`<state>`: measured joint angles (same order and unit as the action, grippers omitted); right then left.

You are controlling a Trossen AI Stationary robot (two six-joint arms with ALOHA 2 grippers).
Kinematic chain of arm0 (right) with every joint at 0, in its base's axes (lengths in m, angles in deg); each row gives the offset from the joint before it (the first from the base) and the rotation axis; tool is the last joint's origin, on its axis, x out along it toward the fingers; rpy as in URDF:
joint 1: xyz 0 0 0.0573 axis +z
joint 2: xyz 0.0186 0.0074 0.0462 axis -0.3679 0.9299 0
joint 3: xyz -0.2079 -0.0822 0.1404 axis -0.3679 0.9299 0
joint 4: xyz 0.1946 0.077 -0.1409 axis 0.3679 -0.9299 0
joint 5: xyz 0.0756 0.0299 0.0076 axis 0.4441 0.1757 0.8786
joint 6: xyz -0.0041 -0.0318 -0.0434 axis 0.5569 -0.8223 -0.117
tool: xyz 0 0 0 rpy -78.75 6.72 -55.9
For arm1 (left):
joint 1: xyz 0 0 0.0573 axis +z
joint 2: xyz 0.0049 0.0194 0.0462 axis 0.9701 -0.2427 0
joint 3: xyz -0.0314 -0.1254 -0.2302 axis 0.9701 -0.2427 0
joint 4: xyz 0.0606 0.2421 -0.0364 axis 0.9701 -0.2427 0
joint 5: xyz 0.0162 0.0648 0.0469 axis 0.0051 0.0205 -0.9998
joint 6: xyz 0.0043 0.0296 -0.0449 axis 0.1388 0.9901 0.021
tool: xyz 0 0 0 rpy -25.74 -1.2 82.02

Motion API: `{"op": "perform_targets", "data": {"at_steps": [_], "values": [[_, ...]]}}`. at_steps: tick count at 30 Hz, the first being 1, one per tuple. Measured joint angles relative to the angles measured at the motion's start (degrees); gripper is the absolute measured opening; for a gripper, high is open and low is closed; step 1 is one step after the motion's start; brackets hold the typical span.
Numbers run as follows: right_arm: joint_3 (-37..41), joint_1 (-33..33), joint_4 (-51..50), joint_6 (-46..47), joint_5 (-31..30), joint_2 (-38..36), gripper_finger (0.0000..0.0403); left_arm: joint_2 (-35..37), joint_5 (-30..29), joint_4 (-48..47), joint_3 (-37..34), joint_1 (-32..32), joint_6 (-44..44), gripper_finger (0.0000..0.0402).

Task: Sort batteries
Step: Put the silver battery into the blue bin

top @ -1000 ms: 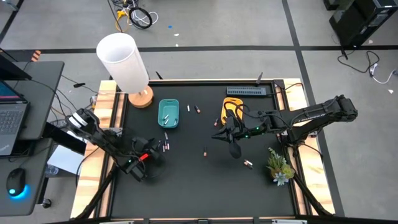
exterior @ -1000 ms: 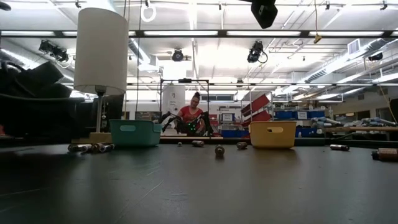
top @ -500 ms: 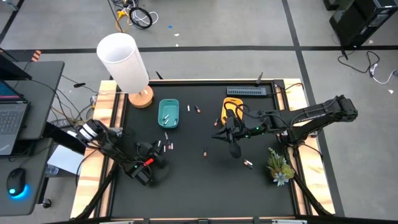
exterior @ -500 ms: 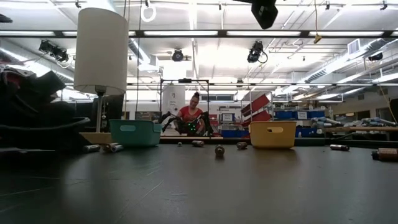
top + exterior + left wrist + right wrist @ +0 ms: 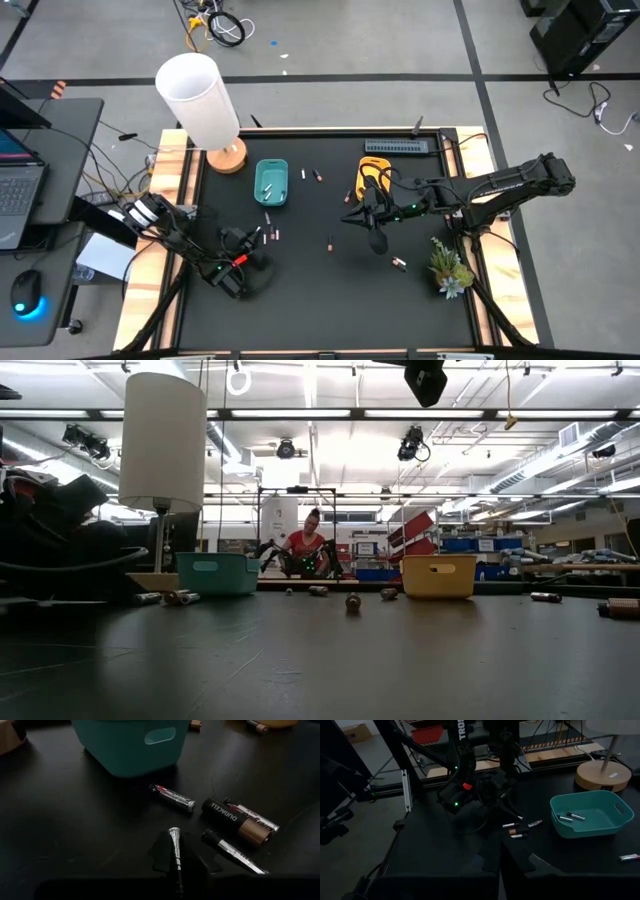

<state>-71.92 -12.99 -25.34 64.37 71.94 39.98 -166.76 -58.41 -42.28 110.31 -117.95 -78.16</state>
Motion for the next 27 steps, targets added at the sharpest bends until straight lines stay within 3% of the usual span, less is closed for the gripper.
{"op": "perform_targets", "data": {"at_steps": [11,21,27], "values": [[0.0,-0.2,-0.1,-0.1,0.0,0.0,0.0013,8.1,4.2,-9.3,-0.3,0.0,-1.8,0.0036],[0.0,-0.6,0.1,-0.5,0.0,0.0,0.0021,15.3,-0.7,-15.5,-0.2,0.1,-2.3,0.0036],[0.0,-0.6,0.2,-0.2,0.0,0.0,0.0014,22.3,-5.4,-15.4,-0.2,3.8,-2.6,0.0036]]}}
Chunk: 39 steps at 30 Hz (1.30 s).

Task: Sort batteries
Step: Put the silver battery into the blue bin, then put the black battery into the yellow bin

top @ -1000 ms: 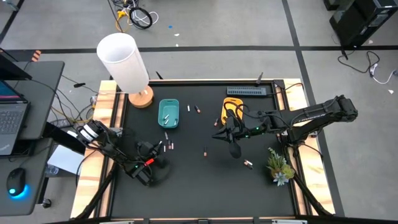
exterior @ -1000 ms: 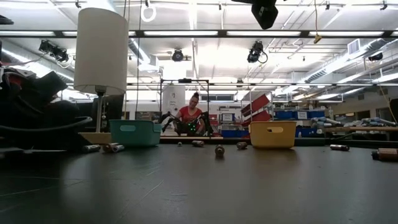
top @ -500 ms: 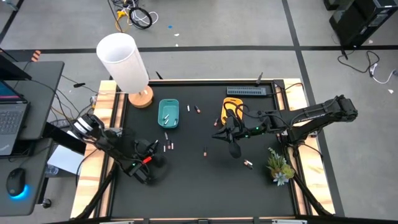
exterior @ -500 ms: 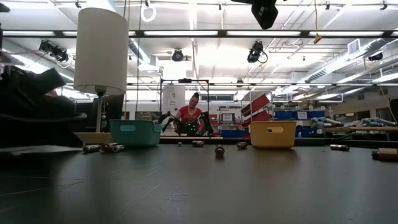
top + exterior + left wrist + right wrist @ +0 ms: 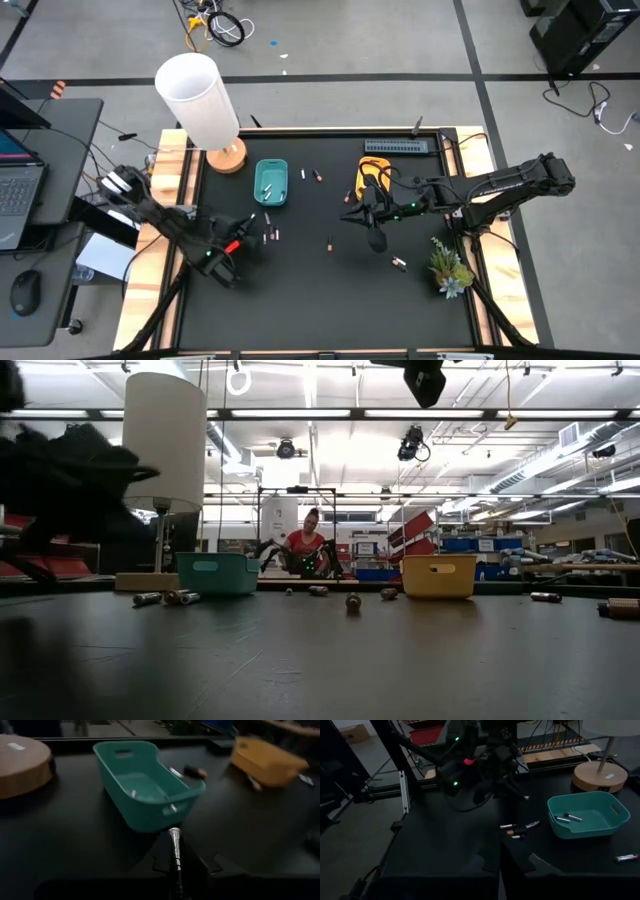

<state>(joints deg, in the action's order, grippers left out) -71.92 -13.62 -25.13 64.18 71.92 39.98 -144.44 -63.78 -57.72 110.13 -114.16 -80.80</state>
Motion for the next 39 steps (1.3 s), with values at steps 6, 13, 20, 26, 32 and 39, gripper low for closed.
{"op": "perform_targets", "data": {"at_steps": [6,13,20,26,32,39], "values": [[0.0,0.0,2.1,0.1,-0.2,0.0,0.0015,8.7,0.0,-0.6,0.0,9.5,5.6,0.0036],[0.0,0.0,2.9,1.3,-0.6,0.0,0.0017,19.5,6.6,7.9,0.0,20.0,36.2,0.0036],[0.0,0.0,3.9,1.5,-1.0,0.0,0.0014,23.4,21.1,18.6,0.0,33.3,60.6,0.0036],[0.0,0.0,3.8,2.2,-1.0,0.0,0.0023,23.3,37.3,24.3,0.0,44.2,68.2,0.004],[0.0,0.2,3.7,2.2,-2.5,0.0,0.0018,23.3,46.0,28.8,0.0,50.1,68.6,0.0151],[0.0,-0.2,1.8,1.8,-2.7,0.0,0.0015,23.5,53.9,30.8,3.1,52.2,61.7,0.0202]]}}
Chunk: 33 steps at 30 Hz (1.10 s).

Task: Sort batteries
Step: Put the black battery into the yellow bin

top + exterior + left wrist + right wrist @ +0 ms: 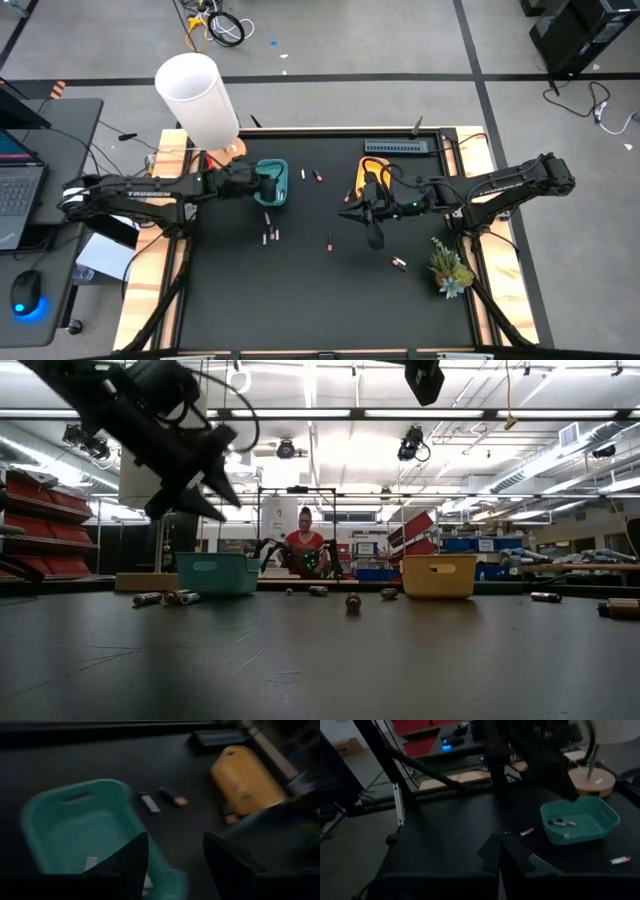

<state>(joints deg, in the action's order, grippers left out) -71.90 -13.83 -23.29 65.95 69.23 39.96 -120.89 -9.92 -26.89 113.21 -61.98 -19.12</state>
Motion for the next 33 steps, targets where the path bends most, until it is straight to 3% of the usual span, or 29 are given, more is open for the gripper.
{"op": "perform_targets", "data": {"at_steps": [5,11,15,19,22,27,33], "values": [[0.0,2.0,-4.9,1.4,0.5,0.0,0.0023,-0.1,3.7,-3.6,6.5,-4.9,-6.8,0.0174],[0.4,6.3,-14.5,1.9,0.2,0.0,0.0028,-0.2,-6.4,-20.4,14.0,-16.5,-10.3,0.0139],[5.3,8.1,-11.3,0.3,1.8,0.0,0.0046,-0.2,-11.9,-20.9,14.8,-23.2,-15.5,0.0132],[14.0,7.2,1.3,-3.0,4.5,0.3,0.0105,-1.1,-17.3,-18.9,14.9,-27.1,-18.7,0.0131],[17.2,6.0,7.3,-2.1,3.8,2.8,0.0163,-1.5,-18.0,-19.0,14.8,-28.0,-20.0,0.0131],[16.6,4.9,14.5,-5.3,2.5,12.9,0.024,-3.2,-19.1,-16.4,14.7,-28.0,-20.2,0.0131],[13.6,4.4,19.8,-3.7,1.6,22.8,0.029,-4.7,-18.0,-13.5,14.9,-28.1,-20.4,0.0131]]}}
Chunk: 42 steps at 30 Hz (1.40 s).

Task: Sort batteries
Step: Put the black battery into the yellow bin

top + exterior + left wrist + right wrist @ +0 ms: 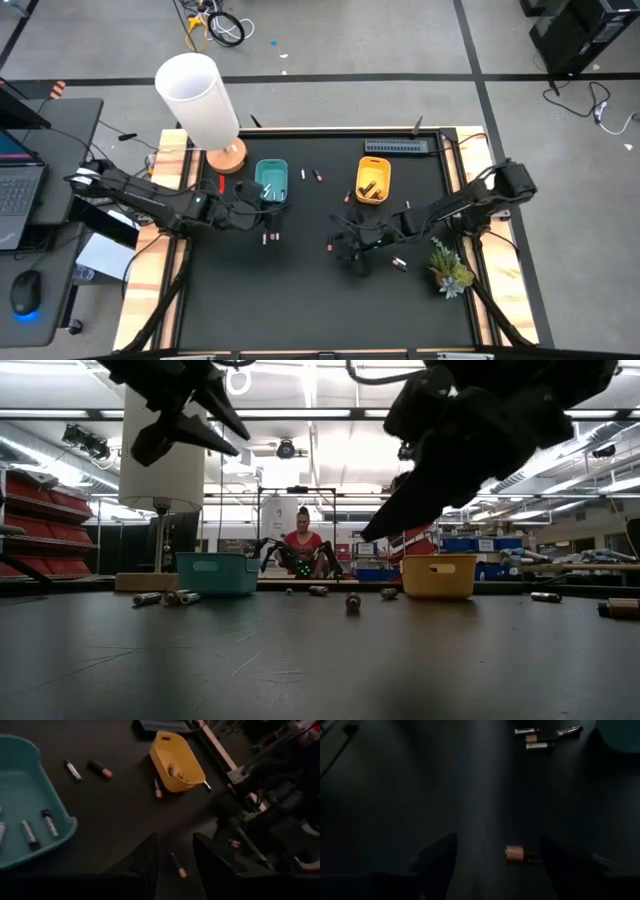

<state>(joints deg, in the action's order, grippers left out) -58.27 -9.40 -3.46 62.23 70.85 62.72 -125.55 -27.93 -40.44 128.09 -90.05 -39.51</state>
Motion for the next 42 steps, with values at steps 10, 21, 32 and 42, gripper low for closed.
{"op": "perform_targets", "data": {"at_steps": [10,21,32,42], "values": [[-0.1,-0.3,5.9,0.9,-1.0,8.1,0.0307,0.0,0.3,-1.0,-0.1,-0.6,-0.1,0.0131],[-2.1,-0.6,6.0,0.0,-7.6,9.2,0.0379,0.0,1.3,-1.8,-0.1,-0.6,-0.1,0.0131],[3.2,-1.1,19.3,1.3,-11.3,9.2,0.0379,0.0,2.0,-4.3,-0.1,-0.6,0.2,0.0131],[8.4,-1.1,25.0,2.3,-10.0,11.1,0.0357,0.0,1.8,-5.4,-0.1,-0.5,0.3,0.0131]]}}
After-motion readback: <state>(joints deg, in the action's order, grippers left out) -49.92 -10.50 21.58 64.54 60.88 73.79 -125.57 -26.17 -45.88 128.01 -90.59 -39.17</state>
